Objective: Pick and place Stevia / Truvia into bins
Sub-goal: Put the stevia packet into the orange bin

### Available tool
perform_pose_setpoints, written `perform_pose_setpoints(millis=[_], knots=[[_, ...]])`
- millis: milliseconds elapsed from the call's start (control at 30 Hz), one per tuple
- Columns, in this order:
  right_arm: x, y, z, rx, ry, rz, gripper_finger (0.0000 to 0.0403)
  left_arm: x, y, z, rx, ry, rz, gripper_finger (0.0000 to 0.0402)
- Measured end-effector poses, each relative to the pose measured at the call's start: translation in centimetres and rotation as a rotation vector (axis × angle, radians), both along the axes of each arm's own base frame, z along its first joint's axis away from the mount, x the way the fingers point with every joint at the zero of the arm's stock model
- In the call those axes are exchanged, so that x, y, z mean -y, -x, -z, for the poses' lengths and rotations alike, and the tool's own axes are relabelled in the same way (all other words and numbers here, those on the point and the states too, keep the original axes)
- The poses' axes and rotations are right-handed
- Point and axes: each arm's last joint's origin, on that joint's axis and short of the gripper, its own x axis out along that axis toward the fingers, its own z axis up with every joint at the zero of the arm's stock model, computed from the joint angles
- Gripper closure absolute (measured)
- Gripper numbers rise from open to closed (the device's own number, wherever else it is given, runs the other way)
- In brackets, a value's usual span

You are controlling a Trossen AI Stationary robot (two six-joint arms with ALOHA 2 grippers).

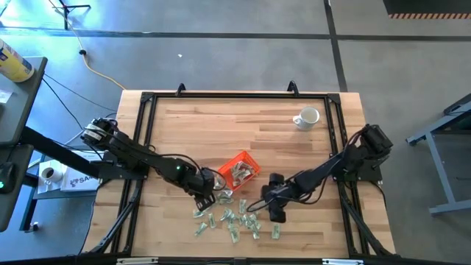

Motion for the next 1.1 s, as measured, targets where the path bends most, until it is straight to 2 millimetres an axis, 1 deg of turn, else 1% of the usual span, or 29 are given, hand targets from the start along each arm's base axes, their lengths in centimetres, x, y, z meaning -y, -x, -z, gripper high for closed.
perform_pose_setpoints(millis=[100,200,300,467,600,633,700,767,833,900,967,1100], knots=[[0.0,0.0,0.4,-0.014,0.003,0.009,0.0126,0.0,0.0,0.0,0.006,-0.014,-0.006,0.0234],[0.1,0.2,0.5,-0.032,0.019,0.001,0.0149,-0.1,0.0,0.0,0.006,-0.018,-0.007,0.0234],[0.2,0.4,0.6,-0.06,0.041,-0.011,0.0196,-0.1,0.0,0.0,0.007,-0.021,-0.008,0.0234],[0.3,0.4,0.6,-0.065,0.051,-0.01,0.0301,-0.1,0.0,0.0,0.011,-0.036,0.006,0.0234],[0.7,0.3,0.6,-0.096,-0.01,-0.001,0.0384,-0.1,0.0,0.0,0.008,-0.045,0.011,0.0234],[0.8,0.2,0.5,-0.107,-0.028,0.007,0.0392,-0.1,0.0,0.0,0.006,-0.046,0.011,0.0234],[0.9,0.0,0.2,-0.134,-0.051,0.038,0.039,-0.2,0.1,0.0,0.0,-0.048,0.011,0.0234],[1.0,-0.4,-0.7,-0.139,-0.056,0.058,0.0391,-0.2,0.2,0.0,-0.009,-0.051,0.011,0.0234],[1.1,-1.1,-2.4,-0.089,-0.042,0.057,0.0398,-0.3,0.3,0.1,-0.029,-0.056,0.004,0.0234],[1.5,-1.8,-4.4,-0.041,-0.015,0.064,0.0397,-0.3,0.6,0.0,-0.046,-0.057,-0.01,0.0234],[2.4,-2.4,-6.0,-0.019,0.018,0.077,0.0398,-0.5,0.9,-0.4,-0.045,-0.054,-0.024,0.0234],[5.1,-3.9,-8.8,0.061,0.088,0.125,0.0398,-0.5,1.8,-1.8,0.005,-0.104,-0.072,0.0234]])
